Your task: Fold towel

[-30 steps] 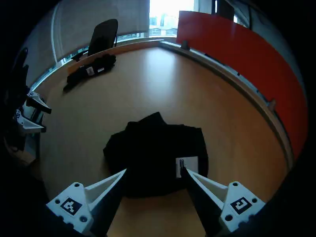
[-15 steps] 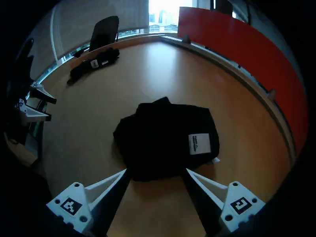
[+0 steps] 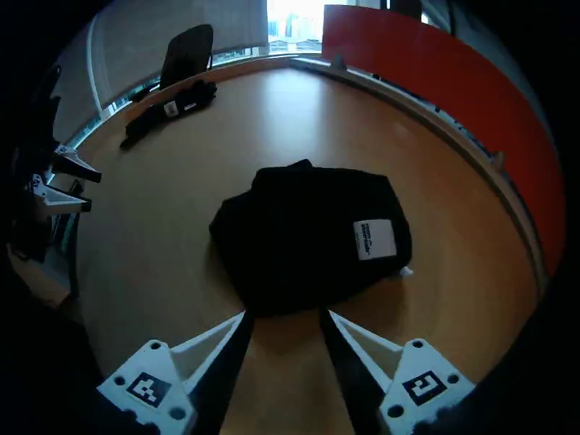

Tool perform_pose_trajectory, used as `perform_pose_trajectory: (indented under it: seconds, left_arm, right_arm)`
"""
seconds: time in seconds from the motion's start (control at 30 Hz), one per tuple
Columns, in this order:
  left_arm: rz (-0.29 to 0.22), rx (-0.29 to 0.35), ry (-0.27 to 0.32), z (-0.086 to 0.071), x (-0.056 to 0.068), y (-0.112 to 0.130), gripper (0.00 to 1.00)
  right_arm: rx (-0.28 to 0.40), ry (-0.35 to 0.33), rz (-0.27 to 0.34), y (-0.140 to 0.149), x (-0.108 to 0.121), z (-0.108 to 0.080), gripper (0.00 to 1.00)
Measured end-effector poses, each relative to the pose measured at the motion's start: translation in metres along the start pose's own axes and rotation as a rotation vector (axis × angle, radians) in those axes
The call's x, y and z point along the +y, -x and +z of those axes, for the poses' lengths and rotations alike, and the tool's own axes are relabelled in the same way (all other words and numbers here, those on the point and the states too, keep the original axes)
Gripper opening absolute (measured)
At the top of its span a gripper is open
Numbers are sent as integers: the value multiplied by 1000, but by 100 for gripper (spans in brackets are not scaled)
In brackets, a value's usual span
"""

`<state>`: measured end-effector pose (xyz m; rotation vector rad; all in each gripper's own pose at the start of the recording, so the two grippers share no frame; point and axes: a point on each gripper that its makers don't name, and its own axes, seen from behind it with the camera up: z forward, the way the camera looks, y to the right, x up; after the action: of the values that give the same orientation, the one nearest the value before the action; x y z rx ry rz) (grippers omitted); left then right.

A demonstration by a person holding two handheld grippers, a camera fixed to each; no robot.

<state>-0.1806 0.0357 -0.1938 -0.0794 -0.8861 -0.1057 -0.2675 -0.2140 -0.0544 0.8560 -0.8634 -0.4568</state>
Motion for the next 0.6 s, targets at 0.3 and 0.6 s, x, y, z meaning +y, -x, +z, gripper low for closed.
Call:
perform_pose_trajectory:
  seconds: [0.3,0.6]
  left_arm:
    - [0,-2,1,0,0,1,100]
    - [0,-4,4,0,2,2,100]
  right_arm:
    - [-14,-16,26,9,-6,1,49]
    - [-20,-35,46,9,-13,4,40]
